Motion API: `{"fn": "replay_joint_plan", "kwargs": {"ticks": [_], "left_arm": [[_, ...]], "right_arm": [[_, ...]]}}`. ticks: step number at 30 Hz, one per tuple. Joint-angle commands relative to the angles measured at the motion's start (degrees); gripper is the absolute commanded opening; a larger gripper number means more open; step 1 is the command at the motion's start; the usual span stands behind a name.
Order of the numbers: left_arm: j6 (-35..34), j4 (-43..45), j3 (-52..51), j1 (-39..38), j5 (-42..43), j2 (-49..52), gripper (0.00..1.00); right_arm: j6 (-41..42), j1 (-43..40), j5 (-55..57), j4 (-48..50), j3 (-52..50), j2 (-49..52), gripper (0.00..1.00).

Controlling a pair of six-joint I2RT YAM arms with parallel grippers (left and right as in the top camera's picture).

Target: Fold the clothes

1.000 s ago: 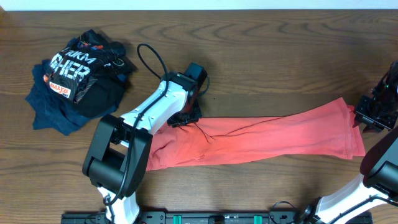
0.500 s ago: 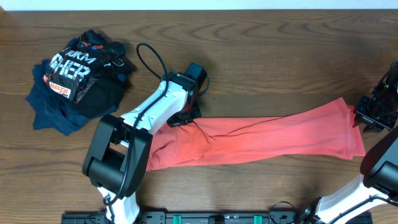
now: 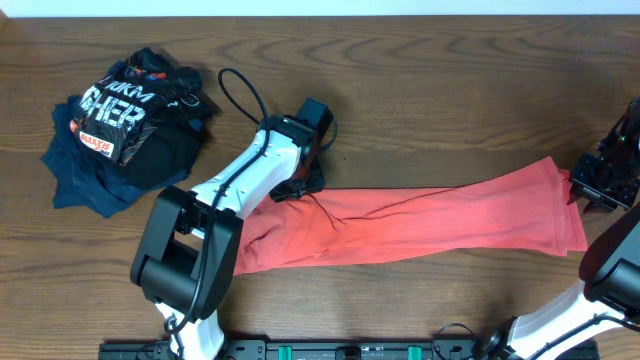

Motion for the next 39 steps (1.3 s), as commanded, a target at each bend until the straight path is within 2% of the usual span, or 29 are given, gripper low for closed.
{"fn": "replay_joint_plan", "kwargs": {"ticks": [1,10,13,18,20,23,28,35,39], "left_arm": [[0.3,-0.3,0.8,-0.3,-0.3,0.2,0.51],[0.3,-0.7,0.3,-1.1,-0.3,3.3,0.50],[0.3,-0.8,0.3,-1.4,-0.3,3.3,0.46],[0.3,-1.5,0.3,-1.5,-0.3,3.3,0.28],[0.3,-1.6,0.3,-1.5,-0.3,3.3,0.24],[0.4,-1.6,0.4,-1.5,-0.3,3.3,0.06],[2.3,-1.7,0.6,-1.5,-0.3,2.1,0.06],[2.8,-1.9,1.4,-1.8,-0.2,-5.3,0.06],[3.2,-2.1,1.4,-3.3,4.3,-8.8,0.06]], "right_arm": [[-0.7,-0.5,-0.3,0.0,-0.3,-1.2,0.29],[-0.7,-0.5,-0.3,-0.2,-0.3,-1.2,0.29],[-0.7,-0.5,-0.3,-0.2,-0.3,-1.2,0.29],[-0.7,-0.5,-0.3,-0.2,-0.3,-1.2,0.29],[-0.8,-0.5,-0.8,-0.2,-0.3,-1.2,0.29],[-0.8,-0.5,-0.9,-0.2,-0.3,-1.2,0.29],[-0.8,-0.5,-0.9,-0.2,-0.3,-1.2,0.29],[-0.8,-0.5,-0.9,0.0,-0.3,-1.2,0.29],[-0.8,-0.5,-0.9,0.0,-0.3,-1.2,0.29]]}}
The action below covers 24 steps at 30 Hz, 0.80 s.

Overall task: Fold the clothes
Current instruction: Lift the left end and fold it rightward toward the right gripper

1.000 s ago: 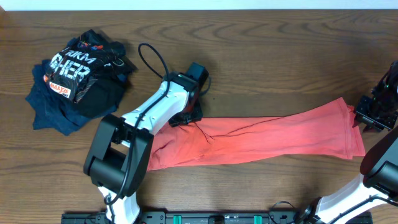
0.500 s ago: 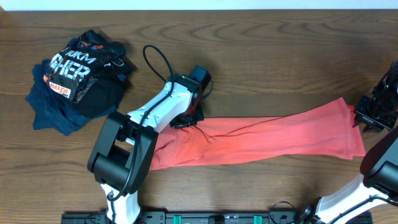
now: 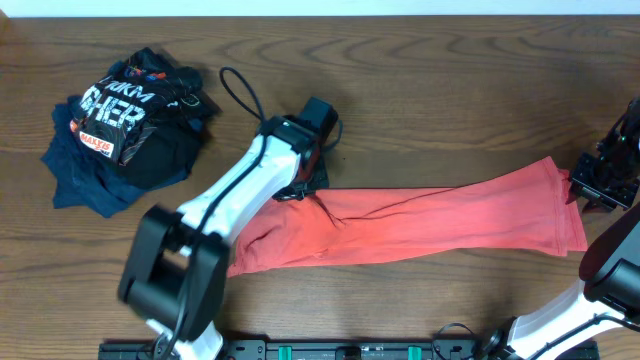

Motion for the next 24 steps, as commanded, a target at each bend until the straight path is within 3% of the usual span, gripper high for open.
{"fn": "replay_joint_plan", "kwargs": {"ticks": [1,12,19,20,22,24], "left_arm": [[1.2,-0.3,1.4,-1.9,4.1,-3.3,0.06],[4.0,3.7,1.4,-12.5,4.5,-2.8,0.06],[4.0,4.2,1.4,-13.9,0.2,-2.6,0.07],[4.0,4.2,1.4,-13.9,0.2,-2.6,0.11],[4.0,4.1,1.4,-14.0,0.2,-2.6,0.37],[4.0,4.0,1.4,-13.9,0.2,-2.6,0.45]], "right_arm": [[-0.7,-0.5,-0.2,0.0,-0.3,-1.2,0.29],[-0.7,-0.5,-0.3,-0.1,-0.3,-1.2,0.29],[-0.7,-0.5,-0.3,-0.5,-0.3,-1.2,0.29],[-0.7,-0.5,-0.3,-0.5,-0.3,-1.2,0.29],[-0.7,-0.5,-0.3,-0.5,-0.3,-1.2,0.29],[-0.7,-0.5,-0.2,-0.5,-0.3,-1.2,0.29]]}}
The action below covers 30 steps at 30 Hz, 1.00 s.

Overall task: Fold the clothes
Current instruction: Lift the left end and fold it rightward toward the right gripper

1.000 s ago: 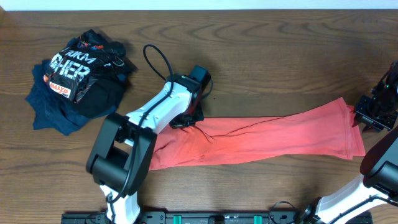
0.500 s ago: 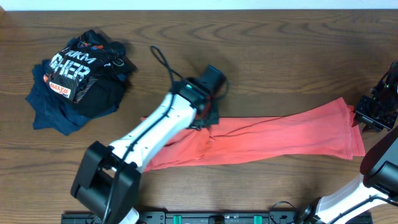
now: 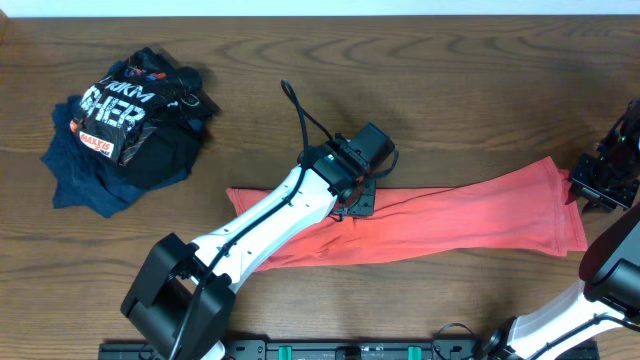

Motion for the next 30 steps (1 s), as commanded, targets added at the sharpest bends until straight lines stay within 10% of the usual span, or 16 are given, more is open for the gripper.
{"fn": "replay_joint_plan", "kwargs": {"ticks": [1,18,30], "left_arm": [[0.3,-0.2,0.8,0.1,-1.6,0.6,0.45],[-2.9,-11.4,-2.0,7.4,-8.3,0.6,0.45],[-3.7,-2.8,-12.3,10.5,-5.5,0.6,0.45]], "right_arm": [[-0.7,-0.5,-0.2,-0.1,-0.3,-1.2,0.29],[-4.5,-0.6,2.0,1.0,-1.8,-1.2,0.41],[-16.4,-0.7,0.9,22.0,-15.9,-1.2,0.55]]}}
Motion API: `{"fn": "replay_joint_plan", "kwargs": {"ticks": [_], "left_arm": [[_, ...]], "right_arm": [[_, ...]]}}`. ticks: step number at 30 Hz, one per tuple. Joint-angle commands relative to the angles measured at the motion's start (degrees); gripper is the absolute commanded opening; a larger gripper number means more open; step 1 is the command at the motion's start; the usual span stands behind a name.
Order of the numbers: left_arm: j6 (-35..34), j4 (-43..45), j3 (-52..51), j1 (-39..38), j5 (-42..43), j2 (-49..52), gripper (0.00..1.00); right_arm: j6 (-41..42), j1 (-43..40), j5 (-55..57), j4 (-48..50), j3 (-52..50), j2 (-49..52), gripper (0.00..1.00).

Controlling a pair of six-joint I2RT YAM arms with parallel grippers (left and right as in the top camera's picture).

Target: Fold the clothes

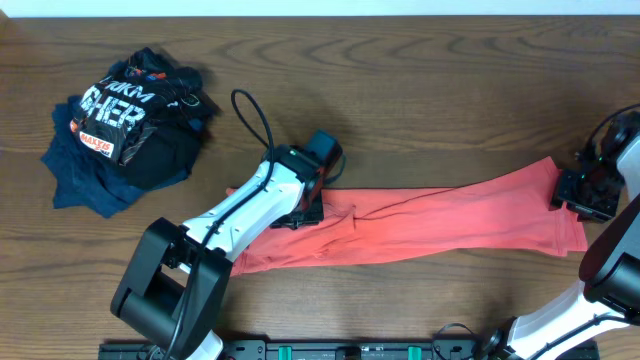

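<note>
A long red garment (440, 225) lies stretched across the table from left to right. My left gripper (303, 210) is pressed down on its upper left part, where the cloth wrinkles and bunches around it; the fingers are hidden under the wrist, apparently shut on the cloth. My right gripper (577, 195) sits over the garment's right end at its upper corner. Whether its jaws are closed does not show from above.
A heap of dark clothes with a black printed shirt (125, 125) on top lies at the back left. The left arm's black cable (255, 115) loops above the wrist. The arm bases stand at the table's front edge.
My left gripper has moved back to the left along the garment, from near its middle to its left part, and the cloth there is bunched again. My right gripper shifted left onto the garment's end.
My left gripper first rested on the garment's upper left edge and stayed there. Then it was further right near the middle, with the left end spread out flat. Now it is back at the left. The right gripper stayed beside the right end until now.
</note>
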Motion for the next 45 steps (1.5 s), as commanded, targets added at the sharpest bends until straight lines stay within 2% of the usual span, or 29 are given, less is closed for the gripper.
{"fn": "replay_joint_plan", "kwargs": {"ticks": [1,4,9,11,12,25,28,32,35,37,39,41,45], "left_arm": [[-1.0,1.6,-1.4,0.3,0.3,0.4,0.45],[-1.0,3.1,-1.7,0.3,0.3,0.5,0.45],[-1.4,3.3,-1.7,0.3,0.3,0.5,0.45],[-1.4,3.3,-1.7,0.3,0.3,0.5,0.45],[-1.4,3.3,-1.7,0.3,0.3,0.5,0.45],[-1.4,3.6,-1.7,0.9,0.3,0.4,0.45],[-1.4,3.6,-1.4,2.8,0.3,-0.2,0.45],[-1.4,3.7,-1.1,6.7,0.4,-2.6,0.45],[-1.0,3.7,-1.1,9.3,0.4,-5.1,0.45],[-0.1,3.7,-1.1,10.6,0.3,-6.5,0.45],[-0.1,3.7,-1.1,11.5,0.4,-7.5,0.45],[-0.1,3.7,-1.1,12.0,0.3,-8.0,0.45],[-0.1,3.0,-1.1,12.3,0.4,-8.6,0.45]], "right_arm": [[-6.9,-0.7,-1.4,3.4,-2.8,-1.0,0.56],[-10.4,-0.9,-2.3,6.2,-4.9,-1.0,0.58],[-11.2,-2.7,-1.7,10.4,-7.7,-1.0,0.64],[-11.2,-4.0,-0.1,11.3,-8.1,-1.0,0.79],[-11.2,-4.9,0.0,12.0,-8.1,-1.0,0.80],[-14.3,-10.2,-14.3,13.5,-10.0,-1.0,0.73],[-16.2,-10.2,-18.0,13.5,-10.4,-1.0,0.63],[-16.9,-10.2,-21.3,13.5,-10.4,-1.0,0.56],[-17.2,-10.2,-21.5,13.3,-10.4,-1.0,0.44],[-17.2,-10.2,-21.6,13.3,-10.4,-1.0,0.32],[-17.2,-10.2,-21.7,13.3,-10.4,-1.0,0.11],[-17.1,-10.2,-21.7,13.4,-10.4,-1.0,0.02],[-13.7,-10.2,-21.7,13.6,-9.4,-1.5,0.01]]}}
